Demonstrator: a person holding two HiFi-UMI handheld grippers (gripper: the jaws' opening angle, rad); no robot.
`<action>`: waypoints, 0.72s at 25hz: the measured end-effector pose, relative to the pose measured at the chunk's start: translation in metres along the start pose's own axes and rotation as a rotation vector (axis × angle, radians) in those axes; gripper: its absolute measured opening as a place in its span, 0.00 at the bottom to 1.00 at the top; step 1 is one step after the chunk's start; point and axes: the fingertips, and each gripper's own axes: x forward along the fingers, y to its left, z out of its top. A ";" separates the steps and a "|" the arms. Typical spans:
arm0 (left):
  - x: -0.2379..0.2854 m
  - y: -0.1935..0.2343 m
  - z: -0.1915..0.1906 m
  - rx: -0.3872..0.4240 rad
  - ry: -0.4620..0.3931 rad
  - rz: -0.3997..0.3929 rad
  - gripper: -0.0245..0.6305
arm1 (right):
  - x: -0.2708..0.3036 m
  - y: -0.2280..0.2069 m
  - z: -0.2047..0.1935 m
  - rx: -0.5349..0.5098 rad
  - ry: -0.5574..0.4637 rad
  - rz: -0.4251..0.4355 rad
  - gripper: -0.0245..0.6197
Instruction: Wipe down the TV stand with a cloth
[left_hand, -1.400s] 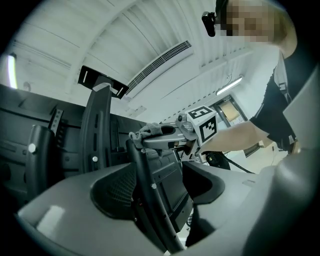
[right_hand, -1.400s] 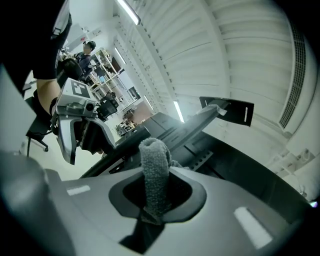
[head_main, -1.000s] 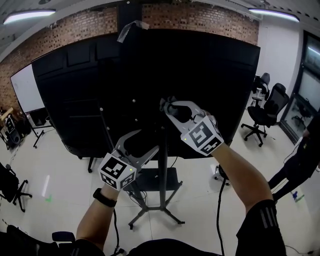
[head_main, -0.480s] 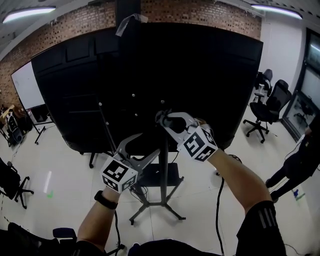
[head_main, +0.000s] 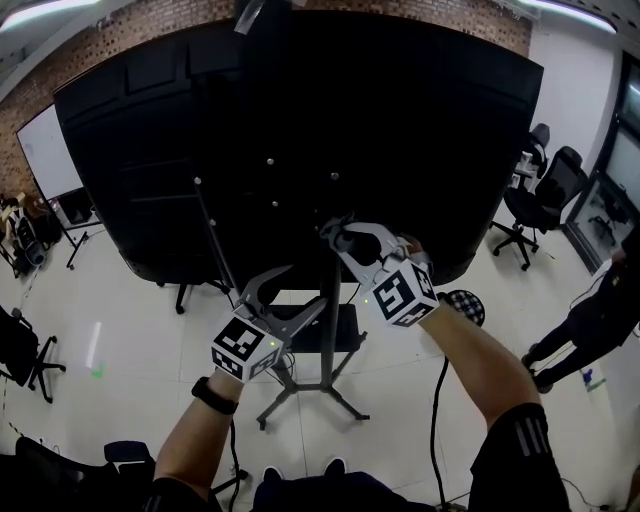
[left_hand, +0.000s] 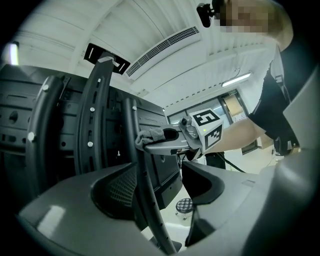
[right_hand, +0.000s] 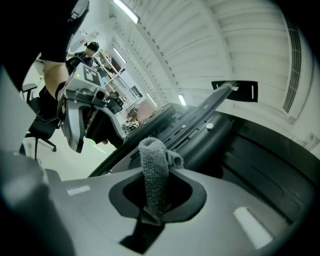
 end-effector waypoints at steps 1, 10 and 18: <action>0.000 0.000 -0.004 -0.007 0.004 -0.001 0.50 | 0.001 0.004 -0.003 -0.007 0.006 0.000 0.11; 0.005 -0.001 -0.053 -0.082 0.058 -0.005 0.51 | 0.009 0.044 -0.027 -0.078 0.047 0.035 0.11; 0.010 0.000 -0.098 -0.130 0.098 -0.017 0.50 | 0.016 0.070 -0.040 -0.064 0.048 0.024 0.11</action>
